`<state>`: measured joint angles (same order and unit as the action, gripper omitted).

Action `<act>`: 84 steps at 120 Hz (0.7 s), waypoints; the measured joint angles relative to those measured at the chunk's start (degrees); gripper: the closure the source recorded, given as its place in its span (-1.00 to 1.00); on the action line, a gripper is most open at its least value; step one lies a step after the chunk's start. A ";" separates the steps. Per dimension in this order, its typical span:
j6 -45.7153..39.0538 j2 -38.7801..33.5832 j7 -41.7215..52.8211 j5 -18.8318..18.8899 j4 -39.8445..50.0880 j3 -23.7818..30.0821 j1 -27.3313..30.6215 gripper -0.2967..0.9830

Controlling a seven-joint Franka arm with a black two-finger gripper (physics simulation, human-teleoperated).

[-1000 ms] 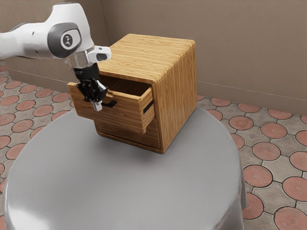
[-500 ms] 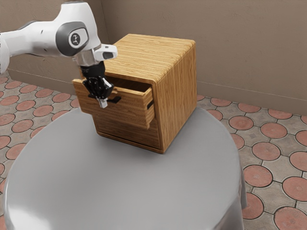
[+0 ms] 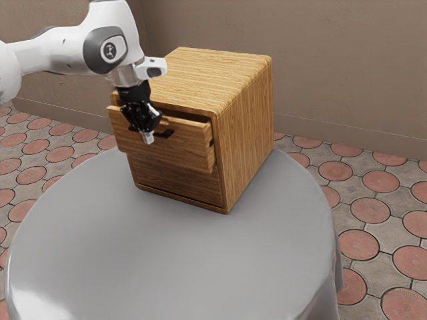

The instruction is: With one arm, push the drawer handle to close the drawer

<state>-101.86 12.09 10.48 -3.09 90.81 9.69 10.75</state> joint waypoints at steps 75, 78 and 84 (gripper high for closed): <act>0.00 5.01 -0.31 -0.05 -6.89 -0.06 -0.80 0.69; 0.00 5.06 -0.36 -0.05 -7.03 -0.06 -0.88 0.69; 0.00 5.42 -0.45 -0.06 -7.52 -0.07 -1.02 0.69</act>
<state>-101.86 17.51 10.03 -3.15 83.29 9.62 9.73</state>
